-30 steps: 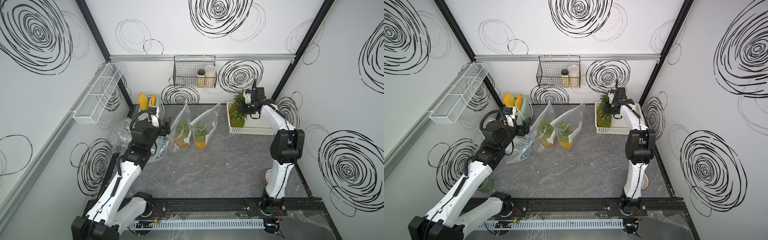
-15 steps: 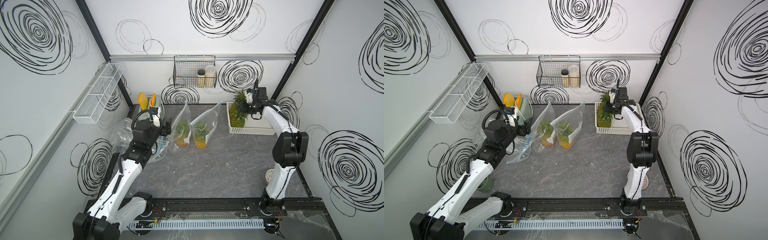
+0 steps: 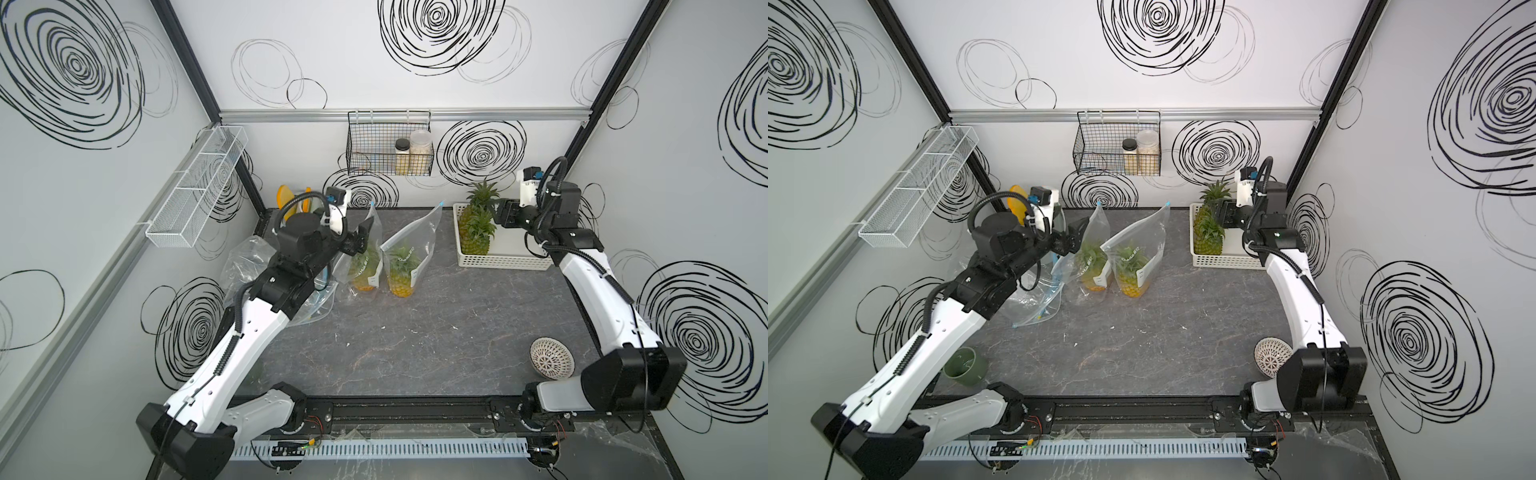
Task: Open the zip-top bag and take out the pineapple
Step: Place the pineapple in the basket.
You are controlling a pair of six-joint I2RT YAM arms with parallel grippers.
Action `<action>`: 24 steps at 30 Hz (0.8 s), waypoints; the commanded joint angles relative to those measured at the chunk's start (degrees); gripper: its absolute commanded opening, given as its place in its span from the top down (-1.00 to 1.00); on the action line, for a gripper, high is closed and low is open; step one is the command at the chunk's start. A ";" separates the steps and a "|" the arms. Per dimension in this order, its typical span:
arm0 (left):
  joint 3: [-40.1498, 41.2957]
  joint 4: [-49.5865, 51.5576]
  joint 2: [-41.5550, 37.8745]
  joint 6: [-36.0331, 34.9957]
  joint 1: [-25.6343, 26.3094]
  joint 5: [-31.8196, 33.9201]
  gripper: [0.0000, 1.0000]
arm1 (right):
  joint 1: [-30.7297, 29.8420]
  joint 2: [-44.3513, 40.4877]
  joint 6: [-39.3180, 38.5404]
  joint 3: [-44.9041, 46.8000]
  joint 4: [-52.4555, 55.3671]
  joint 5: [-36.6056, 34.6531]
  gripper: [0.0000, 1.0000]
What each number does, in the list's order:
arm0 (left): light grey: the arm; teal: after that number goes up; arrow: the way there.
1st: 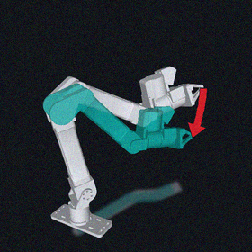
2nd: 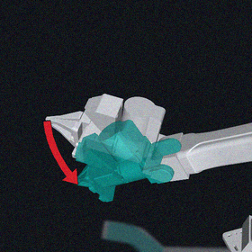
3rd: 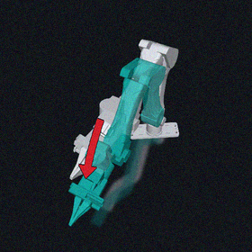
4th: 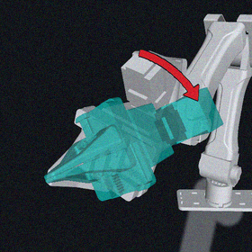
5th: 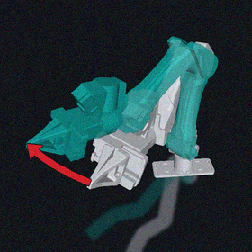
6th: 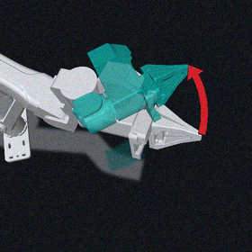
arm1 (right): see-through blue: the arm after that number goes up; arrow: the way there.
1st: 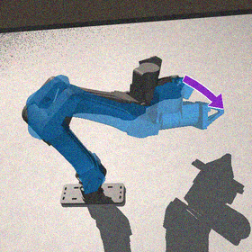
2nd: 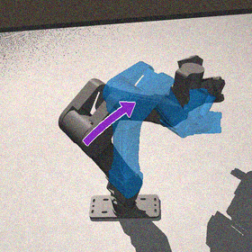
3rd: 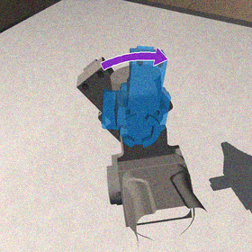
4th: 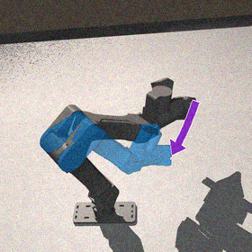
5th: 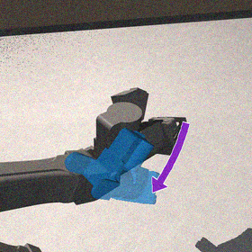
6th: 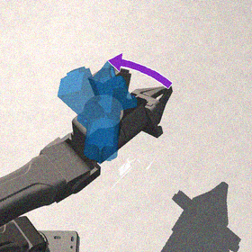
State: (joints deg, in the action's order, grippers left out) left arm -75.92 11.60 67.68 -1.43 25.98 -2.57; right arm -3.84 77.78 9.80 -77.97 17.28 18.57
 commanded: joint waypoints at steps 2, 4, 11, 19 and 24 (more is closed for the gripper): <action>-16.42 16.79 10.86 -5.74 6.30 -1.74 -0.72 | -1.23 -5.80 -0.79 6.90 -1.13 0.96 -0.29; -23.62 22.56 17.05 -6.37 8.45 0.01 -0.71 | -1.59 -7.58 -1.25 8.67 -0.40 0.97 -0.29; -46.62 37.91 37.41 -7.87 12.42 2.94 -0.71 | -4.95 -11.22 -1.91 12.88 0.45 -0.45 -0.30; -61.90 45.55 52.92 -7.79 12.71 6.70 -0.63 | -7.15 -12.98 -1.73 15.65 0.38 -0.86 -0.29; -60.79 46.99 53.75 -7.01 12.39 5.77 -0.26 | -7.24 -13.16 -1.75 16.33 0.12 -1.21 -0.29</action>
State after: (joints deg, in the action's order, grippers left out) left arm -135.33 56.34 122.21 -8.23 38.74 3.01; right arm -10.81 65.73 8.54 -62.30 17.58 17.80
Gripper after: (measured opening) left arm 0.662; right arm 0.648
